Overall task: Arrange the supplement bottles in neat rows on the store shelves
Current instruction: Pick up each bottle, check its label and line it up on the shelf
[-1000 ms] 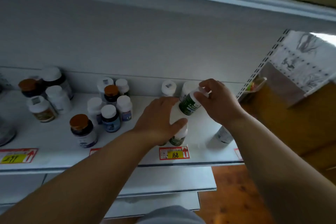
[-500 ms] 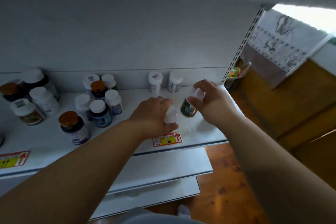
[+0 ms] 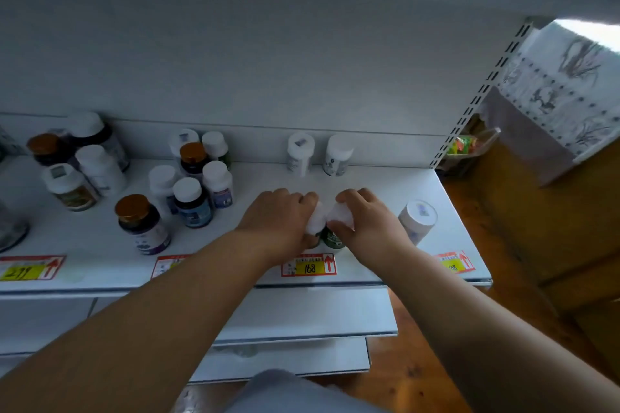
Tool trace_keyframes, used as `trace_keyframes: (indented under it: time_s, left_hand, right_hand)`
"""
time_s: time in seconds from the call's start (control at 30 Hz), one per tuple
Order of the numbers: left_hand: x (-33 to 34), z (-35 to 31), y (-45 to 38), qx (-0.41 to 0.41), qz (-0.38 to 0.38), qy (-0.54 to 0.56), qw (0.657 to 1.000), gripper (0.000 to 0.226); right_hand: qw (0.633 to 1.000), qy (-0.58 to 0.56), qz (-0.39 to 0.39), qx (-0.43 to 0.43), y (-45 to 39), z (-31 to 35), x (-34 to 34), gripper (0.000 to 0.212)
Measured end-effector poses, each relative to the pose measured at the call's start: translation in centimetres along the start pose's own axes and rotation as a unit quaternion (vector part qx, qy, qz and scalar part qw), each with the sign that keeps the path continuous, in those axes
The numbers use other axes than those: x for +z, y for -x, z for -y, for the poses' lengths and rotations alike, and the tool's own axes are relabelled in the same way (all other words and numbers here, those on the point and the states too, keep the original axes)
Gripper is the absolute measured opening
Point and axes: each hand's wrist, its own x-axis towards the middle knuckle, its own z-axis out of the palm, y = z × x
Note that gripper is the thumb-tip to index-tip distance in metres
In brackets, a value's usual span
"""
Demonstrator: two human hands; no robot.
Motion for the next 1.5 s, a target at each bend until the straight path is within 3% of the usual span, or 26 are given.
trace_keyframes:
  time_s: [0.1, 0.2, 0.3, 0.47, 0.63, 0.7, 0.8, 0.93, 1.0, 1.1, 1.27, 1.43, 1.5]
  left_hand:
    - [0.0, -0.1, 0.1, -0.004, -0.008, 0.002, 1.0, 0.055]
    - [-0.1, 0.1, 0.2, 0.004, -0.005, 0.011, 1.0, 0.066]
    - [-0.4, 0.2, 0.5, -0.002, -0.02, 0.018, 1.0, 0.084]
    - [-1.3, -0.2, 0.4, -0.028, -0.044, 0.058, 0.997, 0.082]
    - [-1.6, -0.1, -0.2, -0.086, -0.042, 0.129, 0.987, 0.071]
    - [-1.7, 0.2, -0.4, -0.106, -0.068, 0.175, 0.976, 0.062]
    - [-1.8, 1.0, -0.5, -0.138, -0.105, 0.246, 0.954, 0.056]
    - [-3.6, 1.0, -0.2, -0.131, -0.071, 0.366, 0.918, 0.055]
    - [-4.4, 0.3, 0.3, -0.121, -0.055, 0.402, 0.906, 0.05]
    - [-4.9, -1.3, 1.1, -0.119, -0.061, 0.443, 0.887, 0.043]
    - [-4.5, -5.6, 1.5, -0.059, -0.093, 0.463, 0.88, 0.056]
    - [-3.8, -9.3, 0.1, -0.027, -0.069, 0.44, 0.895, 0.061]
    - [-3.5, -10.7, -0.8, -0.02, -0.061, 0.398, 0.915, 0.066]
  right_hand:
    - [1.0, 0.019, 0.019, -0.014, -0.4, 0.1, -0.2, 0.047]
    - [0.999, -0.009, -0.041, -0.018, -2.5, -0.1, -1.7, 0.052]
    - [0.997, 0.005, -0.082, -0.013, -7.4, -0.6, -3.4, 0.041]
    - [0.993, 0.108, 0.026, 0.038, -14.0, -1.2, -2.7, 0.046]
    - [0.989, 0.144, -0.004, 0.014, -15.2, -1.0, -1.1, 0.042]
    - [0.995, 0.09, -0.045, 0.021, -14.4, -0.8, -1.7, 0.036]
    - [0.988, -0.077, -0.13, 0.004, -11.4, 0.0, -3.4, 0.021]
    - [0.932, -0.348, -0.1, 0.002, -6.3, 2.5, -5.5, 0.01]
    - [0.909, -0.406, -0.088, 0.014, -4.5, 3.3, -6.2, 0.012]
    - [0.899, -0.426, -0.095, 0.026, -1.9, 3.5, -7.0, 0.021]
    - [0.921, -0.366, -0.126, 0.055, 2.1, 1.5, -8.6, 0.027]
    - [0.943, -0.317, -0.085, 0.059, 4.1, -2.7, -11.0, 0.018]
    - [0.951, -0.282, -0.119, 0.048, 4.4, -4.7, -11.9, 0.018]
